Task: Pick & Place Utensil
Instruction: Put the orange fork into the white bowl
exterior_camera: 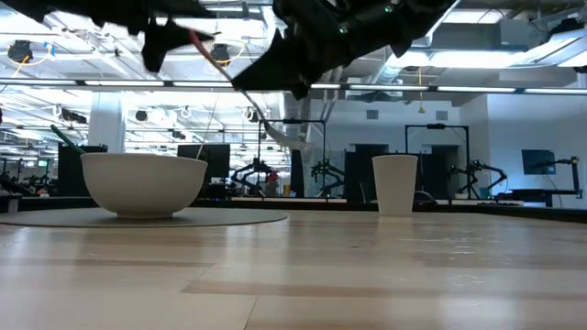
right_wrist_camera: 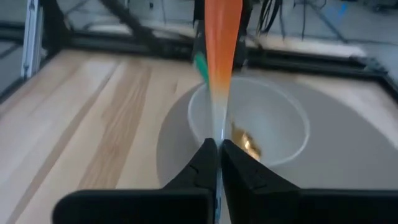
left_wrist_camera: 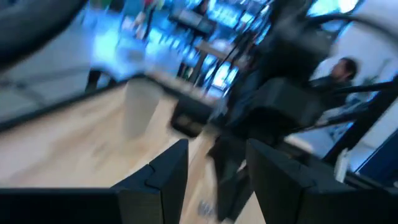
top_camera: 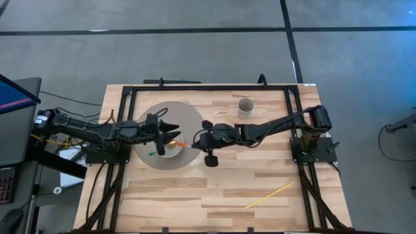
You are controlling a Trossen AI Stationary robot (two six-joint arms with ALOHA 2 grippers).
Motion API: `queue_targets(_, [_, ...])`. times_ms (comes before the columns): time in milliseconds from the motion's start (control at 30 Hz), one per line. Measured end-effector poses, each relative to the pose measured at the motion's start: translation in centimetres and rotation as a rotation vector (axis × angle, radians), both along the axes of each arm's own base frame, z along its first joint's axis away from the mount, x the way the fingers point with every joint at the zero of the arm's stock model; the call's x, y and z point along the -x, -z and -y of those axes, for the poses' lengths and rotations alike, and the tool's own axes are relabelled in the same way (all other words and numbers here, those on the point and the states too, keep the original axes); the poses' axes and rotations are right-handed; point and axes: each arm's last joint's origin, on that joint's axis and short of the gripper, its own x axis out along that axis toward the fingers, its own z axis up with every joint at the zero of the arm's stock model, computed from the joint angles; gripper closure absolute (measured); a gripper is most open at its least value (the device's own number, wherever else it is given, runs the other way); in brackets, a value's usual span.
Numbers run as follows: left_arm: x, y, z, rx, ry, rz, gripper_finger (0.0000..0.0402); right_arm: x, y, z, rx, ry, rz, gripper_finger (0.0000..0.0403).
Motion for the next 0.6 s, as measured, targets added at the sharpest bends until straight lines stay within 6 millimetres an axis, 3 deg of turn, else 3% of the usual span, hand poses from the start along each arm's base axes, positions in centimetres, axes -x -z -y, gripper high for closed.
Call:
queue_targets(333, [2.0,-3.9,-0.1,-0.197,-0.001,0.284,0.0239,-0.5,-1.6,0.0,-0.009,-0.001,0.17,0.0402])
queue_targets(600, [3.6,-4.9,-0.3,-0.194,-0.004,0.347,0.0239,-1.2,-1.9,0.9,-0.01,0.029,0.265,0.0403])
